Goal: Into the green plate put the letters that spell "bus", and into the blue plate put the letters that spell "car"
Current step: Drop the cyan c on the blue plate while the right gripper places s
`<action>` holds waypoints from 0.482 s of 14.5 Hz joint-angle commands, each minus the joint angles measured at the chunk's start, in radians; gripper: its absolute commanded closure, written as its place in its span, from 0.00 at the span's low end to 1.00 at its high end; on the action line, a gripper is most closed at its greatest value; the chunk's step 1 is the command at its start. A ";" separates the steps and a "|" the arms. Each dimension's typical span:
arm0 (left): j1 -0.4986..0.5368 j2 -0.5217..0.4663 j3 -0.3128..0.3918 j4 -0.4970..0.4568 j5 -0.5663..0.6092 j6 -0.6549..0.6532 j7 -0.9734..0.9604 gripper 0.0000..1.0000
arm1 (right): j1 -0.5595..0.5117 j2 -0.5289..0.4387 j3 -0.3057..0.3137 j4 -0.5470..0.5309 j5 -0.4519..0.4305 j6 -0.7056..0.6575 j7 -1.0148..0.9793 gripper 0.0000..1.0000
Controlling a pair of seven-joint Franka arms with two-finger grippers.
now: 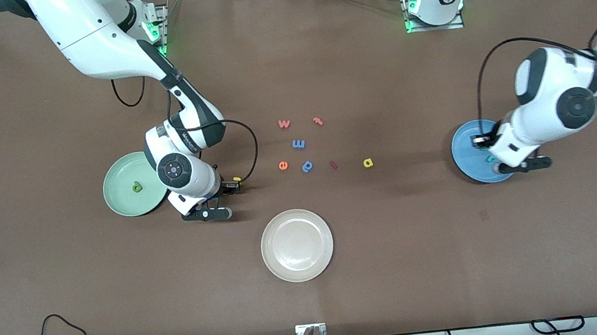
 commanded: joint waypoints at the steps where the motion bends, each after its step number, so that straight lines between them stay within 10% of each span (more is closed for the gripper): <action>1: 0.034 0.093 -0.008 0.023 0.080 0.033 0.013 0.79 | 0.011 0.012 -0.007 0.020 -0.015 0.001 0.014 0.68; 5: 0.030 0.107 -0.015 0.025 0.080 0.028 0.002 0.35 | 0.011 0.011 -0.007 0.020 -0.015 -0.001 0.009 0.91; 7: 0.027 0.079 -0.032 0.031 0.080 0.022 0.003 0.36 | 0.008 0.005 -0.009 0.022 -0.016 -0.005 -0.003 1.00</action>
